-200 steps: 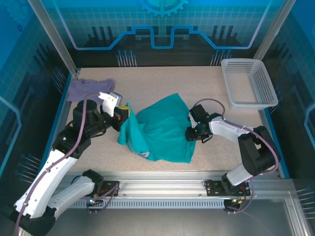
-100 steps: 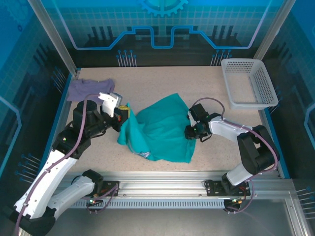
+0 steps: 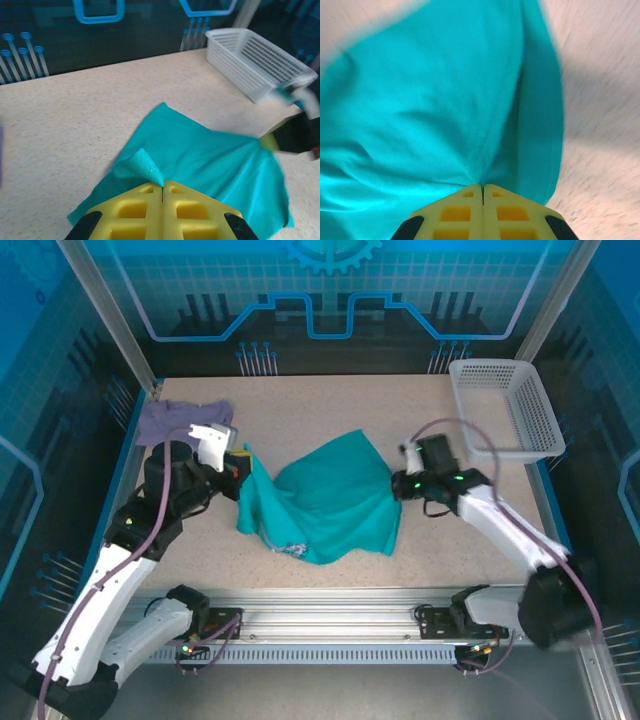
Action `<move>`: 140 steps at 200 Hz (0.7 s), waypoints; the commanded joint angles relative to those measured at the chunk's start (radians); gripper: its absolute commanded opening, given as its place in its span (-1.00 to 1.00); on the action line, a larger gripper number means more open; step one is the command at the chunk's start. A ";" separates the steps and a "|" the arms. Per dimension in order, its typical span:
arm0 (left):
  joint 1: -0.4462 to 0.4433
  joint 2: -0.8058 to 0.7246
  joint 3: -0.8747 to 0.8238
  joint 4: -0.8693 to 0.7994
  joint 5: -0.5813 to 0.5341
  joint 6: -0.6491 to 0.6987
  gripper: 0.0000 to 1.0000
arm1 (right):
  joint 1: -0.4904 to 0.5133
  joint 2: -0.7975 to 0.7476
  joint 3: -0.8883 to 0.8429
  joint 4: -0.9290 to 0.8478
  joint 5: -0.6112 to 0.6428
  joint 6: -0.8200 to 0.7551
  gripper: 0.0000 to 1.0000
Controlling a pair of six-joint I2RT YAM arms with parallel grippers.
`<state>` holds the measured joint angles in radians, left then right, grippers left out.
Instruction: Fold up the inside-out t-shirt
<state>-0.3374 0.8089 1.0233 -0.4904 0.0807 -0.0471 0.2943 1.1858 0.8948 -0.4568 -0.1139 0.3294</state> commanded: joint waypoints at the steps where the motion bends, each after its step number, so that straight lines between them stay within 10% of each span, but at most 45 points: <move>1: 0.054 -0.009 0.126 0.035 -0.037 -0.060 -1.00 | -0.136 -0.187 0.082 0.083 -0.190 0.030 -1.00; 72: 0.094 -0.032 0.402 0.142 -0.073 0.070 -1.00 | -0.447 -0.324 0.369 0.106 -0.378 0.153 -1.00; 140: 0.093 0.001 0.414 0.164 -0.196 0.139 -1.00 | -0.454 -0.431 0.264 0.191 -0.287 0.228 -1.00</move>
<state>-0.2523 0.7181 1.4376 -0.3634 -0.0307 0.0559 -0.1520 0.7261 1.2137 -0.3523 -0.4229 0.4927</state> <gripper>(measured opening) 0.053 0.045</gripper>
